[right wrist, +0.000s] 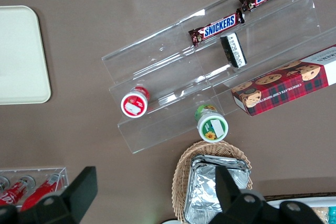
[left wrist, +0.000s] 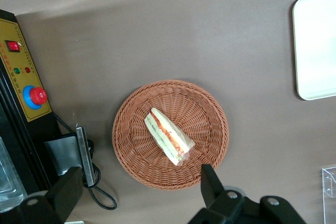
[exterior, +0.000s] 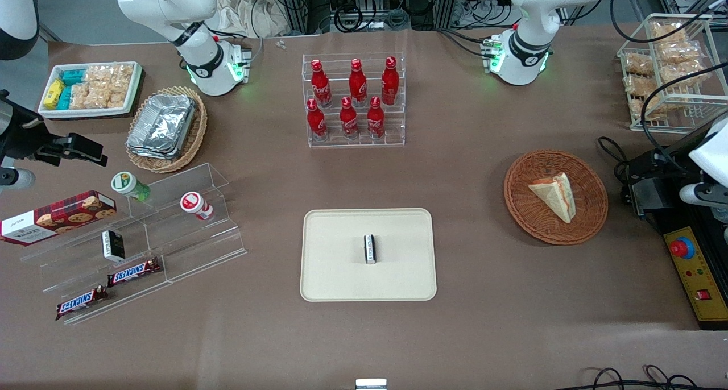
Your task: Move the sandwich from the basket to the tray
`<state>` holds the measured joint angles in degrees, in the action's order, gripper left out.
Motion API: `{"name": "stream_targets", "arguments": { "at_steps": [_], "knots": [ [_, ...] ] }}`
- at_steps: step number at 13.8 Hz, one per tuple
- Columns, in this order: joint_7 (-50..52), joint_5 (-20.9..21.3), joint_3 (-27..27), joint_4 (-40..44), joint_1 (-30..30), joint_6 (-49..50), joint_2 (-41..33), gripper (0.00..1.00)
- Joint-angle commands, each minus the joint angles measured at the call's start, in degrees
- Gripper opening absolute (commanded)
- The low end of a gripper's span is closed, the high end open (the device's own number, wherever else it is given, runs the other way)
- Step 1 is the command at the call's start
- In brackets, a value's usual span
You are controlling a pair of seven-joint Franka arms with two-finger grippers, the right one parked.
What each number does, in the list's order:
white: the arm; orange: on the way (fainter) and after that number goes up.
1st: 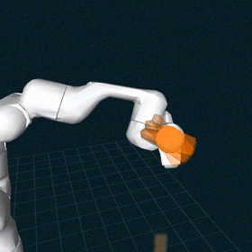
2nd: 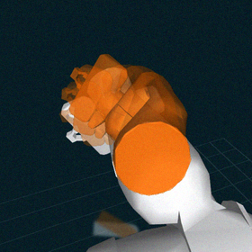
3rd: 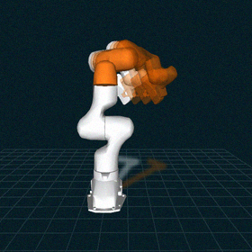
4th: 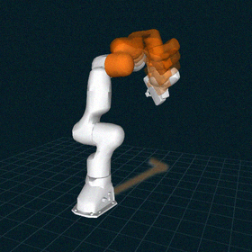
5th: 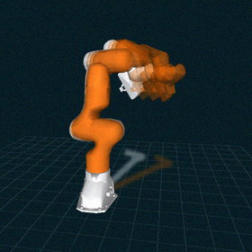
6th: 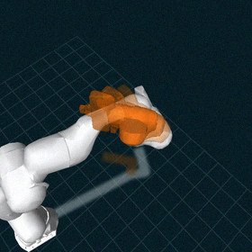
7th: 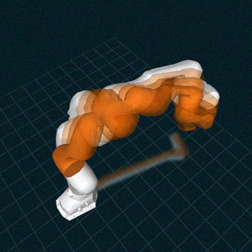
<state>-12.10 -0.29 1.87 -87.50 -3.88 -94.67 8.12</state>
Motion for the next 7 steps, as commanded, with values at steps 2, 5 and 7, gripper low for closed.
{"name": "stream_targets", "arguments": {
  "at_steps": [2,5,7],
  "knots": [
    [1.37,-0.15,0.15,2.33,0.10,1.95,0.93,1.00],
    [2.33,-0.32,0.15,2.60,0.10,2.91,0.85,1.00],
    [6.45,-0.50,0.15,2.16,0.10,3.00,0.76,1.00]
  ]
}}
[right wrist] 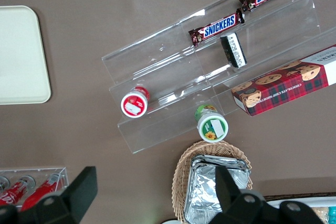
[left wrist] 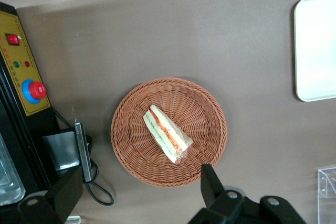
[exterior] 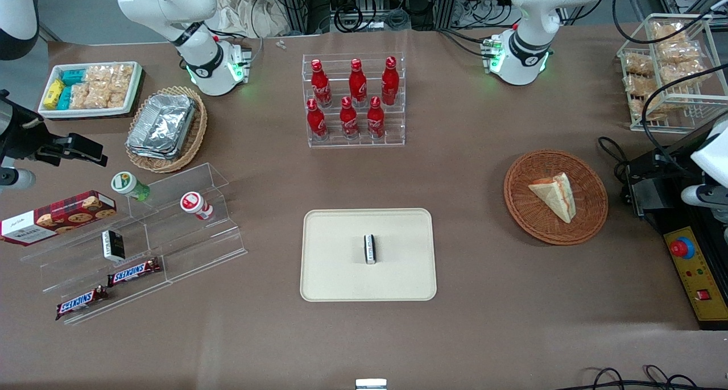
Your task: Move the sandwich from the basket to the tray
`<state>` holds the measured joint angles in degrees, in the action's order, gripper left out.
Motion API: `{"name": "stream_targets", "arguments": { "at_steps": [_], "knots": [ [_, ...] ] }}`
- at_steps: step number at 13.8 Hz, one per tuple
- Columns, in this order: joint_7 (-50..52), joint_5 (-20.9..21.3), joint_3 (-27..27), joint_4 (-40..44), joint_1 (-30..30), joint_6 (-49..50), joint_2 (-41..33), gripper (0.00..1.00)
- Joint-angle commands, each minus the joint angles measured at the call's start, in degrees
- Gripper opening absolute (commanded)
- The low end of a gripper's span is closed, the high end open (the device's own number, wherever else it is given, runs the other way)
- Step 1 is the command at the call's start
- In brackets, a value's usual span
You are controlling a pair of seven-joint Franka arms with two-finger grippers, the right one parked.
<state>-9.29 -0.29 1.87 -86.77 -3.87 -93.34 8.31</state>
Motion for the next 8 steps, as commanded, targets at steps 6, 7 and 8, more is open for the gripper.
{"name": "stream_targets", "arguments": {
  "at_steps": [6,7,8],
  "knots": [
    [22.29,-1.11,0.33,-4.70,0.88,0.72,-1.97,1.00],
    [22.73,-1.12,0.33,-7.16,0.88,-1.03,-3.12,1.00],
    [22.99,-1.38,0.41,-10.05,0.88,-2.62,-4.43,1.00]
  ]
}}
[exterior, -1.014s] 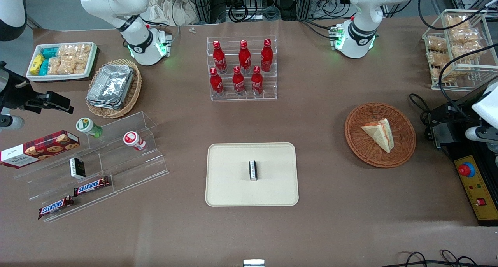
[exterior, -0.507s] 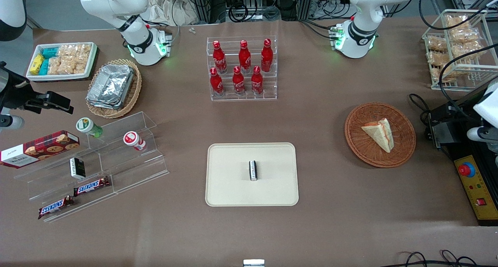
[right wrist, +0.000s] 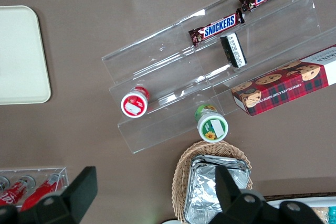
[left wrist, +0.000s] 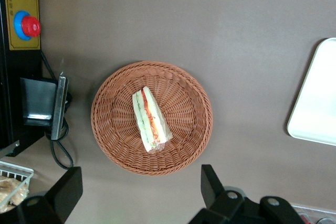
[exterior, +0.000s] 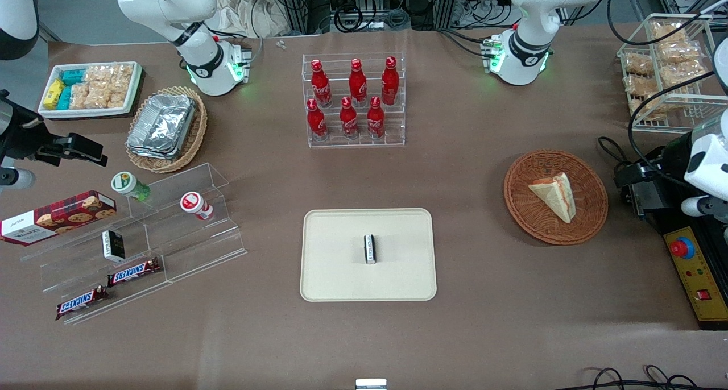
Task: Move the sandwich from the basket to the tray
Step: 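Lower the left gripper over the wrapped sandwich in the wicker basket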
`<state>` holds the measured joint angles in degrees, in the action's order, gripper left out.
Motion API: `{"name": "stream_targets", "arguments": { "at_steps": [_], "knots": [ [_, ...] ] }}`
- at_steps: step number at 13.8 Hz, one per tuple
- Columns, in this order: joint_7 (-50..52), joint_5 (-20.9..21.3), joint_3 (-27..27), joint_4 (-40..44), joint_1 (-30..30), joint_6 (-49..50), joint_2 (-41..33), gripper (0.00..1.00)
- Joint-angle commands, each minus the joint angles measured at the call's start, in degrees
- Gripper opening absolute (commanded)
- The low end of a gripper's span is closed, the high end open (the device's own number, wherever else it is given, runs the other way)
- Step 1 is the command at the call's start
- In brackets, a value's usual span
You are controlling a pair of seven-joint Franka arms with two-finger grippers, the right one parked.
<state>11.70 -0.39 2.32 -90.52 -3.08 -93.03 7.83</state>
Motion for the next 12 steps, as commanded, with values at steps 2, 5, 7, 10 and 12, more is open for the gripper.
{"name": "stream_targets", "arguments": {
  "at_steps": [2,5,7,10,12],
  "knots": [
    [2.44,-1.19,0.57,-11.58,0.18,-6.53,-5.37,1.00],
    [7.88,-1.28,0.75,-20.54,0.10,-13.99,-7.21,1.00],
    [15.33,-1.19,0.93,-24.42,0.10,-18.84,-7.31,1.00],
    [27.10,-1.28,1.02,-29.77,0.18,-26.30,-6.69,1.00],
    [36.85,-1.37,1.28,-34.00,0.18,-34.38,-5.73,1.00]
  ]
}}
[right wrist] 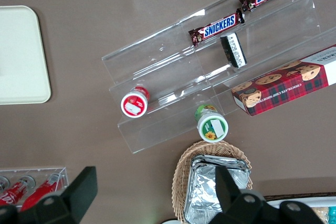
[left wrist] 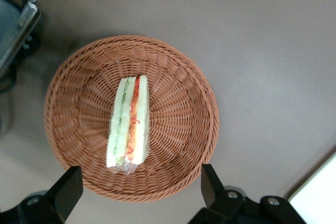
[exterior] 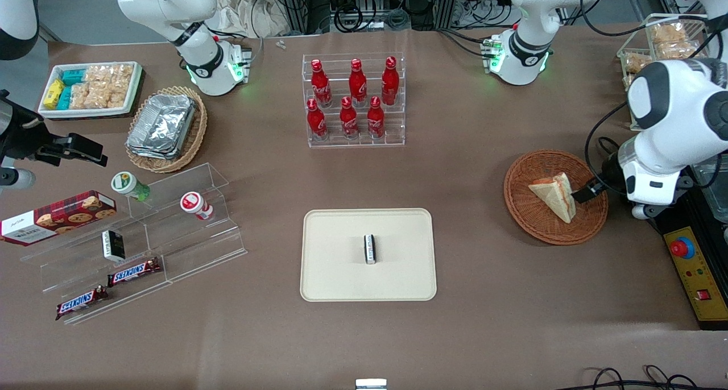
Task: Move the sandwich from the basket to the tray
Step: 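Lower the left gripper over the wrapped sandwich in the wicker basket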
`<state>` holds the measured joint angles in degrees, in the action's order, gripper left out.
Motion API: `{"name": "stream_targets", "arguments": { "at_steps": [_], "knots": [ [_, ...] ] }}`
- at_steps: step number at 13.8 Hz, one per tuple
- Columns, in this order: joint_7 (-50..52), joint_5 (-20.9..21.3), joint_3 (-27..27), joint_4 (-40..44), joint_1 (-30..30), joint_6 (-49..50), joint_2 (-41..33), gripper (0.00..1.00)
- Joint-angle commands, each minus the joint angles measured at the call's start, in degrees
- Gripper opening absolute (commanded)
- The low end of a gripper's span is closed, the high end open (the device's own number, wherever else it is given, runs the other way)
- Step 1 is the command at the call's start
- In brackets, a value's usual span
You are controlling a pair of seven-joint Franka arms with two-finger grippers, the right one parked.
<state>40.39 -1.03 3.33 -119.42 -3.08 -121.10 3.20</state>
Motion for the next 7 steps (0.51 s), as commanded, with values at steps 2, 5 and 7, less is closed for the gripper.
{"name": "stream_targets", "arguments": {
  "at_steps": [2,5,7],
  "knots": [
    [10.67,-0.64,0.98,-6.26,0.18,-9.50,1.53,1.00],
    [10.85,-0.64,0.89,-7.66,-0.26,-13.18,5.06,1.00],
    [10.85,-0.64,0.80,-8.63,-0.61,-14.69,5.85,1.00]
  ]
}}
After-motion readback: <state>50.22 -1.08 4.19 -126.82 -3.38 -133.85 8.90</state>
